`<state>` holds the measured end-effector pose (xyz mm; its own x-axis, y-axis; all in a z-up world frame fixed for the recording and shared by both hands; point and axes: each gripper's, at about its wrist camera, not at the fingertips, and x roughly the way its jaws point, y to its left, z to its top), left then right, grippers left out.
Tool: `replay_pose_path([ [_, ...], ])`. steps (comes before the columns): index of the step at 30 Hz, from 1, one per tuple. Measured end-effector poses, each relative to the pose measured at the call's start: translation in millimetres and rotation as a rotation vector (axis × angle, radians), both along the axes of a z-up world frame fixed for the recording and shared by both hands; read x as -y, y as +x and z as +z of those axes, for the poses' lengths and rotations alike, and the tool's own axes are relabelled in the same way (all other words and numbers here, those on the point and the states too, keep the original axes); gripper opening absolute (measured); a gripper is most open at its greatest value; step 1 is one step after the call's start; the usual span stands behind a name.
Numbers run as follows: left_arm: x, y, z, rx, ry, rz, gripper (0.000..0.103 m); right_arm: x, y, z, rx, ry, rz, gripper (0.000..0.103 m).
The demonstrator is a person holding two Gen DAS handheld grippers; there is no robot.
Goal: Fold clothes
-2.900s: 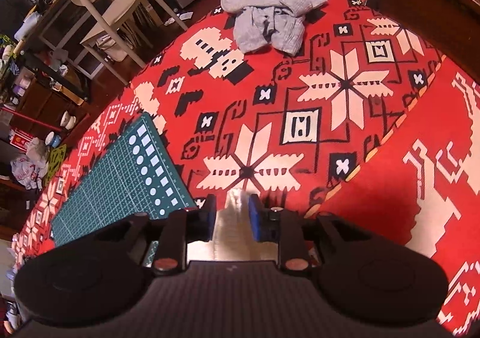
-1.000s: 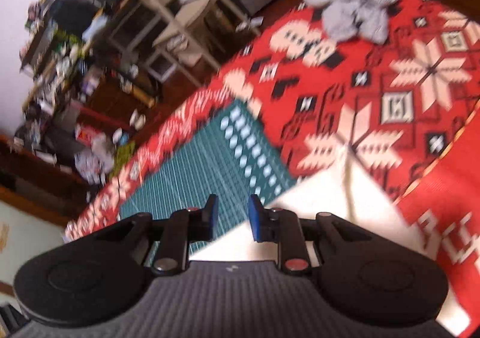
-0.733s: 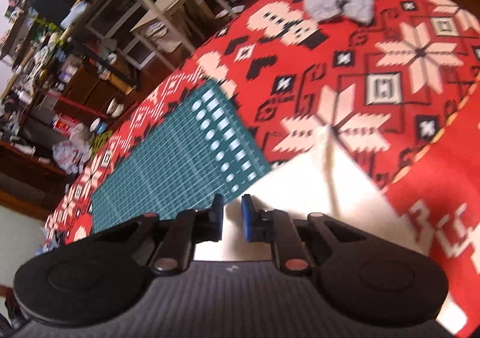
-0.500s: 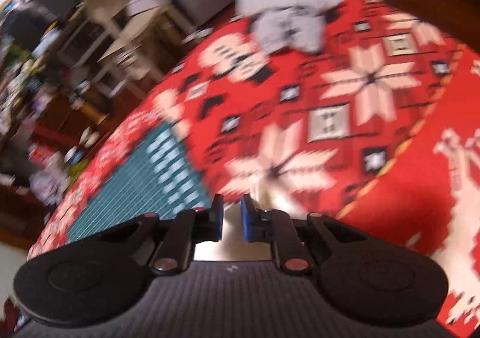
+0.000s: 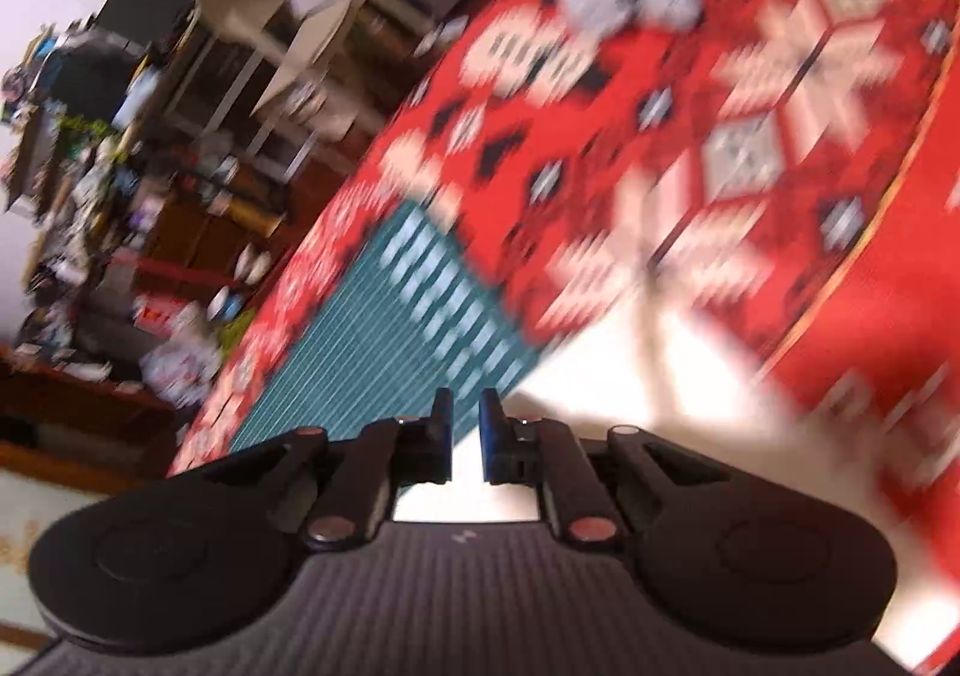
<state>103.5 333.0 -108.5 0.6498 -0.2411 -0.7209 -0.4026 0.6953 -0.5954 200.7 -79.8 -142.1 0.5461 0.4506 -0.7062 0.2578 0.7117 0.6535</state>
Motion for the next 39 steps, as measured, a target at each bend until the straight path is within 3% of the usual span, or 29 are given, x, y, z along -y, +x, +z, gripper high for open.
replay_pose_path([
  [6, 35.6, 24.4, -8.6, 0.025, -0.086, -0.094, 0.003, -58.4, -3.0, -4.0, 0.031, 0.036, 0.206, 0.009],
  [12, 70.8, 40.4, -22.6, -0.006, -0.018, -0.177, 0.003, -81.8, -5.8, -9.7, 0.036, 0.043, 0.283, 0.009],
  [17, 76.4, 44.3, -28.1, -0.019, 0.021, -0.184, 0.002, -91.0, -4.4, -16.9, 0.021, 0.069, 0.278, 0.004],
  [26, 79.3, 52.3, -34.9, -0.012, -0.083, -0.165, 0.002, -108.0, -2.9, -27.6, 0.002, 0.108, 0.278, 0.006],
  [32, 90.2, 55.3, -36.8, -0.017, -0.060, -0.178, 0.001, -110.0, -0.4, -30.5, -0.005, 0.112, 0.269, 0.005],
  [39, 87.7, 53.1, -30.6, -0.021, 0.032, -0.139, 0.001, -98.6, 2.1, -29.6, -0.002, 0.097, 0.237, 0.004],
])
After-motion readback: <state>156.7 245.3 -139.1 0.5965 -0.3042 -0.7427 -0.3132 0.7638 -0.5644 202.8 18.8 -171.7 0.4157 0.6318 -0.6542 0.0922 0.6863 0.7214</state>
